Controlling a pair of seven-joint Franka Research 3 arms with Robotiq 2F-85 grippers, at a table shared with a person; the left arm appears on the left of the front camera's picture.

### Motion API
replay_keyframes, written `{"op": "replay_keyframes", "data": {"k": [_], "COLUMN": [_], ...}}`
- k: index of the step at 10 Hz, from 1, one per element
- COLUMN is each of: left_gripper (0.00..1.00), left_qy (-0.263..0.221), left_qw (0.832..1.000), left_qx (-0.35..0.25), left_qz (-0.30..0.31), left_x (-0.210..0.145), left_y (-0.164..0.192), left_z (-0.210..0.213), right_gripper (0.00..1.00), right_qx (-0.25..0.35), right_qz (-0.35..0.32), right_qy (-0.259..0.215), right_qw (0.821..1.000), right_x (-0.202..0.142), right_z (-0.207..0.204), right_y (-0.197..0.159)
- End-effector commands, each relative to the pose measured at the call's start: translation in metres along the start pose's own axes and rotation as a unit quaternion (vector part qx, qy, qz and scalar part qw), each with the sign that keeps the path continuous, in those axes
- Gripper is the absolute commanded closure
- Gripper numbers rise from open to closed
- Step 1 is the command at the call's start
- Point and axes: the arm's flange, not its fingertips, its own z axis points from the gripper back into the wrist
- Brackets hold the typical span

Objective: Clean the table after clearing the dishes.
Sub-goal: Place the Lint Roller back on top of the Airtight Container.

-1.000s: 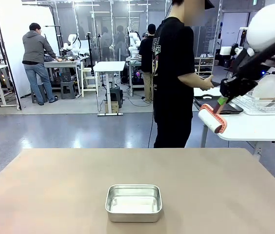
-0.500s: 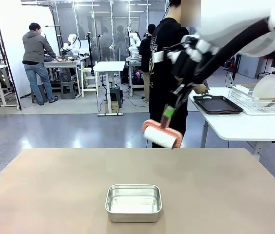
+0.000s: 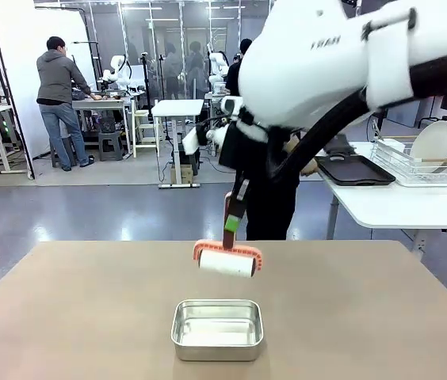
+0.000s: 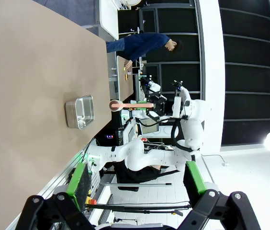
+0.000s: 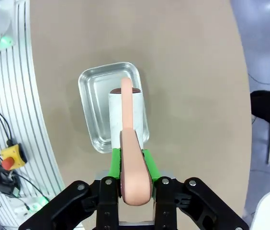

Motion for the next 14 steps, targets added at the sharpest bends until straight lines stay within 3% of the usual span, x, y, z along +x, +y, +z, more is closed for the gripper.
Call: {"op": "replay_keyframes", "data": {"k": [1, 4, 5, 10, 14], "left_gripper": [0.00, 0.00, 0.00, 0.00, 0.00], "left_qy": [-0.003, -0.003, -0.003, -0.003, -0.003], "left_qw": [1.000, 1.000, 1.000, 1.000, 1.000], "left_qx": [0.002, 0.002, 0.002, 0.002, 0.002], "left_qz": [0.000, 0.000, 0.000, 0.000, 0.000], "left_x": [-0.002, -0.002, -0.002, -0.002, -0.002], "left_y": [-0.001, -0.001, -0.001, -0.001, -0.001], "left_z": [0.002, 0.002, 0.002, 0.002, 0.002], "right_gripper": [0.78, 0.78, 0.78, 0.78, 0.78], "right_qx": [-0.024, -0.010, -0.011, -0.011, 0.026], "right_qz": [0.061, 0.109, 0.066, 0.078, 0.070], "right_qy": [-0.019, -0.026, -0.006, -0.007, 0.009], "right_qw": [0.998, 0.994, 0.998, 0.997, 0.997], "right_x": [-0.004, -0.006, 0.006, 0.004, -0.005], "right_z": [-0.023, -0.032, -0.038, -0.040, -0.078], "right_y": [0.023, 0.033, 0.032, 0.030, 0.008]}}
